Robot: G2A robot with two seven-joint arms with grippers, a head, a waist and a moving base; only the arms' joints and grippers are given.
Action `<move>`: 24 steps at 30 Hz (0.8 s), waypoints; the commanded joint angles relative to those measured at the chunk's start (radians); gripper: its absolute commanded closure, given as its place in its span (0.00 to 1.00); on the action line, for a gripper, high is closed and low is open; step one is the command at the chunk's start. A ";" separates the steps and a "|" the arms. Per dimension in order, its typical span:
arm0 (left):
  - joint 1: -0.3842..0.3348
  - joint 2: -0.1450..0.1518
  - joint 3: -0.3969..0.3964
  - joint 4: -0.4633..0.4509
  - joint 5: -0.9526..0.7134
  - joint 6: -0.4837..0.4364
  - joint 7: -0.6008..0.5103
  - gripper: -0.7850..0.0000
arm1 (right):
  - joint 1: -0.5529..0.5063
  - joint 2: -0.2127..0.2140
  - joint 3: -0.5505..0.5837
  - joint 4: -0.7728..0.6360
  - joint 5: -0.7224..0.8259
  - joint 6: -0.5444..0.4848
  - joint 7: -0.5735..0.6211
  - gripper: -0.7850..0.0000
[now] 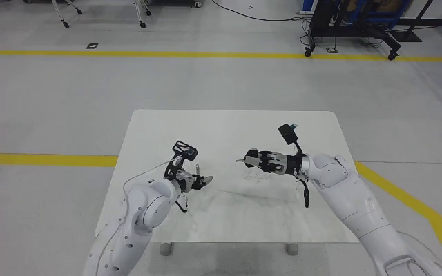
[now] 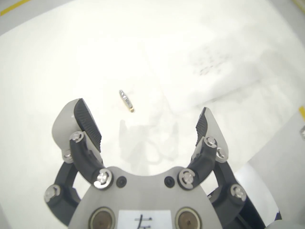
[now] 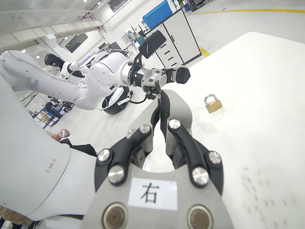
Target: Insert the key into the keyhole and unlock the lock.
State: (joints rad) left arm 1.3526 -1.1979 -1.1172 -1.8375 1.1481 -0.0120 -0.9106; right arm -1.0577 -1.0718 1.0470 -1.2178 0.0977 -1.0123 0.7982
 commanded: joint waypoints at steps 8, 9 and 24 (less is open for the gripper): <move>-0.099 -0.032 0.099 0.141 0.038 0.154 -0.020 0.33 | 0.000 0.000 0.000 0.000 0.000 0.000 0.000 1.00; -0.107 -0.035 0.101 0.153 0.034 0.166 -0.018 0.41 | 0.000 0.000 0.000 0.000 0.000 0.000 0.000 1.00; -0.184 -0.062 0.131 0.303 -0.013 0.171 0.014 0.85 | 0.000 0.000 0.000 0.000 0.000 0.000 0.000 1.00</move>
State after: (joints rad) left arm 1.1719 -1.2580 -0.9916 -1.5394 1.1334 0.1625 -0.8960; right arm -1.0577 -1.0718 1.0470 -1.2178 0.0977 -1.0123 0.7982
